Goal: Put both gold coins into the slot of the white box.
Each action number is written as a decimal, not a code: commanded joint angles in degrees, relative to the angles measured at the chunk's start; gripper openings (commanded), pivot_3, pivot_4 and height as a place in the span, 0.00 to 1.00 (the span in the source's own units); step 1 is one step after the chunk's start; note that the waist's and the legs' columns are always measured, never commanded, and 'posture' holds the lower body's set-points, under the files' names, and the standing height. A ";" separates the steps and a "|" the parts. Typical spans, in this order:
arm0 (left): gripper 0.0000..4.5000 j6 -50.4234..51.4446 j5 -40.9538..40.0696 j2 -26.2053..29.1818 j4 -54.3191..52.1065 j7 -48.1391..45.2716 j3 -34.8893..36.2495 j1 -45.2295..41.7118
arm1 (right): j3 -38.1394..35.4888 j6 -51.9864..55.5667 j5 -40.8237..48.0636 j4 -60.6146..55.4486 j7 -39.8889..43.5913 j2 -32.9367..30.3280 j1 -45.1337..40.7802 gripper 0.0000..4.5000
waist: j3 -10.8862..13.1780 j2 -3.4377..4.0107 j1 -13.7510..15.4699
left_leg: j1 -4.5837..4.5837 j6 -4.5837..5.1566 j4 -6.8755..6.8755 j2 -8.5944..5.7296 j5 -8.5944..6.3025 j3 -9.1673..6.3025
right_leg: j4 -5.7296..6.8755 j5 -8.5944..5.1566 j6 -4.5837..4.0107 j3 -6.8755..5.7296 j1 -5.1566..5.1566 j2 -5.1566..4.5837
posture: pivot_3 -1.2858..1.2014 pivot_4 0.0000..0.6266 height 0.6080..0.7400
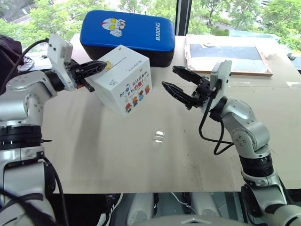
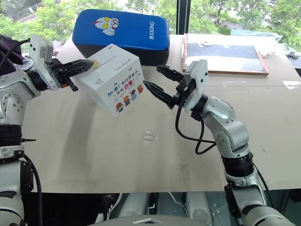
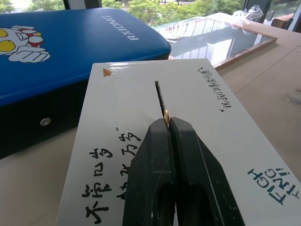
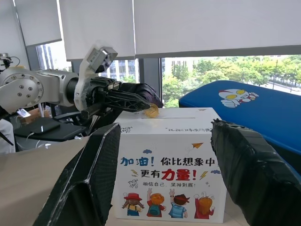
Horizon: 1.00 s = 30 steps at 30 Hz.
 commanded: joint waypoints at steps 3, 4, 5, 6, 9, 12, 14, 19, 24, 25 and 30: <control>0.00 1.24 0.81 0.01 -1.35 -2.74 0.08 0.23 | -1.05 -1.28 0.16 -1.82 -0.18 0.50 -1.08 0.73 | 0.00 0.00 0.03 | 0.00 0.00 0.00 0.00 0.00 0.00 | 0.00 0.00 0.00 0.00 0.00 0.00 | 0.52 0.24 1.00; 0.00 1.49 0.70 -0.14 -1.36 -3.09 0.18 0.17 | -1.05 -1.27 0.12 -1.84 -0.22 0.53 -1.09 0.73 | 0.00 0.00 0.07 | 0.00 0.00 0.00 0.00 0.00 0.00 | 0.00 0.00 0.00 0.00 0.00 0.00 | 0.52 0.24 1.00; 0.00 1.62 0.80 -0.25 -1.23 -3.22 0.22 0.07 | -1.07 -1.25 0.07 -1.87 -0.26 0.58 -1.08 0.73 | 0.00 0.00 0.10 | 0.00 0.01 0.00 0.00 0.00 -0.01 | 0.00 0.00 0.00 0.00 0.00 0.00 | 0.52 0.24 1.00; 0.00 1.42 1.36 -0.22 -0.80 -3.25 -0.01 -0.10 | -1.08 -1.21 0.01 -1.94 -0.33 0.64 -1.07 0.73 | 0.00 0.00 0.12 | -0.01 0.01 0.01 0.00 0.00 -0.01 | -0.01 0.00 0.00 -0.01 0.01 -0.01 | 0.52 0.24 1.00; 0.00 0.41 3.24 -0.27 0.76 -3.34 -0.68 -0.54 | -1.06 -1.09 -0.14 -2.25 -0.56 0.82 -0.90 0.73 | 0.00 0.00 0.09 | 0.00 0.01 0.02 -0.01 0.00 0.00 | -0.01 0.00 0.00 0.00 0.02 -0.02 | 0.52 0.24 1.00; 0.17 0.17 4.12 -0.62 1.26 -3.15 -0.53 -0.89 | -1.03 -0.98 -0.21 -2.69 -0.75 0.78 -0.55 0.74 | 0.00 0.00 0.08 | 0.01 0.00 0.02 -0.01 0.00 -0.01 | 0.00 0.00 0.00 -0.01 0.02 -0.01 | 0.52 0.24 1.00; 0.34 -1.80 4.97 -1.17 1.25 -2.43 0.01 -1.01 | -1.08 -0.86 -0.17 -2.90 -0.88 0.74 -0.33 0.74 | 0.00 0.00 0.05 | 0.03 0.01 0.02 -0.01 0.00 -0.01 | 0.03 0.00 0.00 -0.01 0.02 0.00 | 0.52 0.24 1.00; 0.61 -5.63 -0.34 -4.43 -2.39 -0.80 7.50 -2.50 | -2.33 -0.24 0.32 -4.47 -0.35 -1.36 2.69 0.74 | -0.01 -0.01 0.08 | 0.02 0.01 0.07 0.01 -0.01 -0.04 | 0.09 0.00 0.00 -0.02 0.02 0.00 | 0.52 0.24 1.00; 0.61 3.90 -12.76 -5.51 -15.82 -2.87 12.29 2.30 | -5.55 0.74 2.17 -6.74 2.02 -6.48 9.04 0.74 | -0.01 -0.04 0.06 | -0.07 -0.01 0.10 0.00 0.00 0.00 | -0.03 0.00 0.01 -0.01 0.02 -0.08 | 0.52 0.24 1.00; 0.61 7.88 -16.03 -5.81 -21.57 -1.63 12.36 5.98 | -6.97 0.35 2.36 -6.88 3.46 -8.44 11.98 0.74 | -0.01 -0.03 0.04 | -0.08 0.00 0.09 0.00 0.00 0.00 | -0.06 0.00 0.01 -0.01 0.03 -0.11 | 0.52 0.24 1.00; 0.61 11.74 -15.42 -9.38 -39.26 6.07 8.44 24.88 | -10.22 -4.30 -1.12 -3.50 9.13 -15.45 24.01 0.74 | -0.04 0.00 -0.03 | 0.11 0.24 -0.02 -0.02 -0.15 0.00 | -0.12 -0.04 0.08 0.03 0.24 -0.56 | 0.52 0.24 1.00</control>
